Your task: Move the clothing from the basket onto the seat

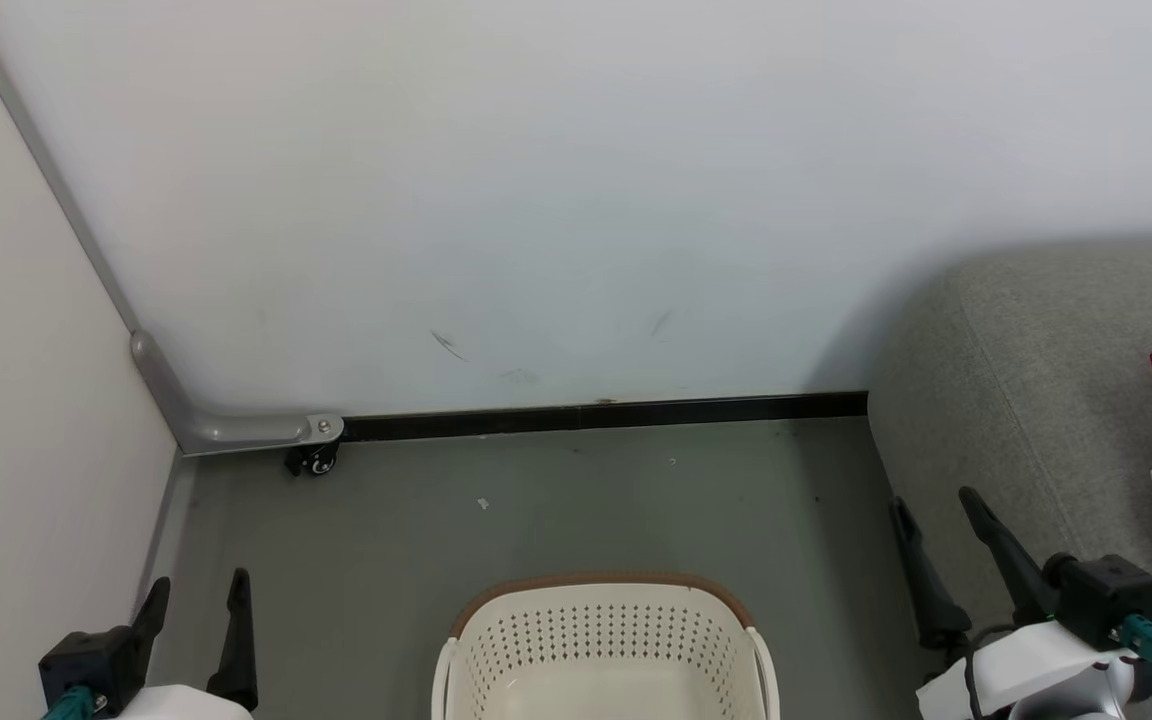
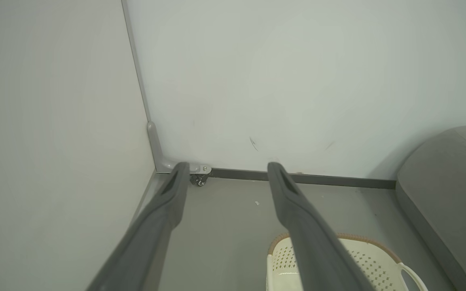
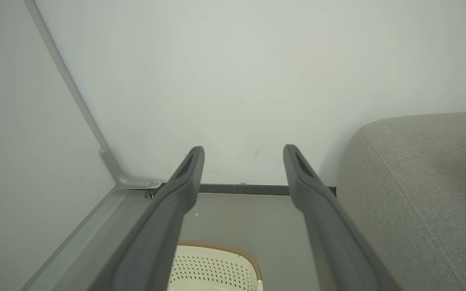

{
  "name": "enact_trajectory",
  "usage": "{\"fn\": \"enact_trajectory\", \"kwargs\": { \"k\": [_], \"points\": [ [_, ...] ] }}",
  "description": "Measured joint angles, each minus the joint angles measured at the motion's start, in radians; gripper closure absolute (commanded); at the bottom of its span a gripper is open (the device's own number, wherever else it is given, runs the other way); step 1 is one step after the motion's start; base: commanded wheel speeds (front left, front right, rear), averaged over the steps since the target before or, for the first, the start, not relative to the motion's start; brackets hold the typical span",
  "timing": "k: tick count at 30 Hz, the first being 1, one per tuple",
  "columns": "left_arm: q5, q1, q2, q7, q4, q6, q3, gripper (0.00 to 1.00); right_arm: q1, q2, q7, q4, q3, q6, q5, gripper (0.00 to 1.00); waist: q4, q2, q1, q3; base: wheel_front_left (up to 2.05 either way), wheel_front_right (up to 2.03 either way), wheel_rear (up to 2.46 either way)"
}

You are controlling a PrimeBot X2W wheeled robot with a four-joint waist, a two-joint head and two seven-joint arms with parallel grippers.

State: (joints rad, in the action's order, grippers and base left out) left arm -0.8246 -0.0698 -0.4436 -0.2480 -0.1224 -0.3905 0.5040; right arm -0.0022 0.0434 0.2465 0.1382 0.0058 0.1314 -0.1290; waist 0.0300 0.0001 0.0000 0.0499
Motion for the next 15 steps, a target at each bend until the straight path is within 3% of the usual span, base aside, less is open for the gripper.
{"fn": "enact_trajectory", "kwargs": {
  "k": [15],
  "points": [
    [0.028,-0.003,0.003,0.011,0.015,0.003,0.045,0.00,0.020,-0.002,-0.010,-0.013,0.001,0.000,-0.002,0.00,0.012,0.0000,0.0000,0.009,0.00,0.00,0.00]
  ]
}}
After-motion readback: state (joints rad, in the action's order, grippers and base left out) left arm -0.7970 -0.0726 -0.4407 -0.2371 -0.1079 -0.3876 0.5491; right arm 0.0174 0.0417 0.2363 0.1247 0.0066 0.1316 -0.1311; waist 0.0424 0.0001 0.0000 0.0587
